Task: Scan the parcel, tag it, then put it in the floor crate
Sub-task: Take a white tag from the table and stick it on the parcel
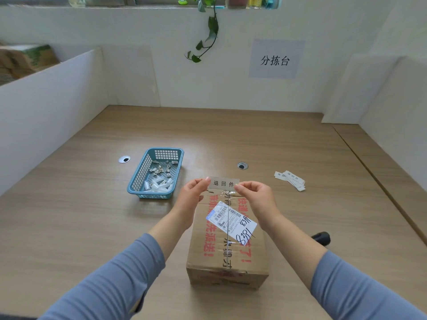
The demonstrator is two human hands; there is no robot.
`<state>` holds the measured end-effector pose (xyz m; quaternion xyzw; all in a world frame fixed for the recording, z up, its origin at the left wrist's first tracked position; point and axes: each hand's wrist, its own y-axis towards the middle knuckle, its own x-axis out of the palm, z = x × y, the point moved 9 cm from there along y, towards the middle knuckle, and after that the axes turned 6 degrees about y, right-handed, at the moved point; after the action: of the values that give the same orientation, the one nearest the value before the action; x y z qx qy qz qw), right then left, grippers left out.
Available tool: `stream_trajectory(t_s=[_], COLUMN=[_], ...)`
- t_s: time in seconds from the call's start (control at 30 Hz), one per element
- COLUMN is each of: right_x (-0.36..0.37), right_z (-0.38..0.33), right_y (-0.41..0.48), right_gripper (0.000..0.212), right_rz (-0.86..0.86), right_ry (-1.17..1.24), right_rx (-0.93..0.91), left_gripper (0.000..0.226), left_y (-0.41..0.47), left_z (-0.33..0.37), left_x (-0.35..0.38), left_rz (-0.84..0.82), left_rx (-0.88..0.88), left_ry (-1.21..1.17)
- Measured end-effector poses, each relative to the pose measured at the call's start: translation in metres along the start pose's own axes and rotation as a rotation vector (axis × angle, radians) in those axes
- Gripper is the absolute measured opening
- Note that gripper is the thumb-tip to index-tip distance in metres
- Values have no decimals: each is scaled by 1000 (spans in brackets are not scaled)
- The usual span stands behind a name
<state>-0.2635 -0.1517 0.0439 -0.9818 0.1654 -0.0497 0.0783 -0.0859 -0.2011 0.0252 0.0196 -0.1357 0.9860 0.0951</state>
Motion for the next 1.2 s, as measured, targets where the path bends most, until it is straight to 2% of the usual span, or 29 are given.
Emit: stream_trajectory(t_s=[0.07,0.13,0.4,0.83,1.0,1.2], right_x=[1,0,-2,4,12,18], right_z=[0,0,-5,-2,18,42], right_y=[1,1,5,21,37,58], right_gripper=[9,10,23,6,5,9], right_rz=[-2,0,5,53,53,59], right_ry=[0,-6,24,73,8,-210], right_rx=[1,4,11,-6,56,103], left_gripper=[21,8,5,7,12,15], left_y=[-1,-1,2,22,39,59], left_z=[3,4,14,21,5,-16], left_x=[1,3,-3,-10,-19,-31], left_rz=[-36,-53,-22,47,104,158], left_rx=[17,20,18,74,47,0], left_ry=[33,43,77,150,197,271])
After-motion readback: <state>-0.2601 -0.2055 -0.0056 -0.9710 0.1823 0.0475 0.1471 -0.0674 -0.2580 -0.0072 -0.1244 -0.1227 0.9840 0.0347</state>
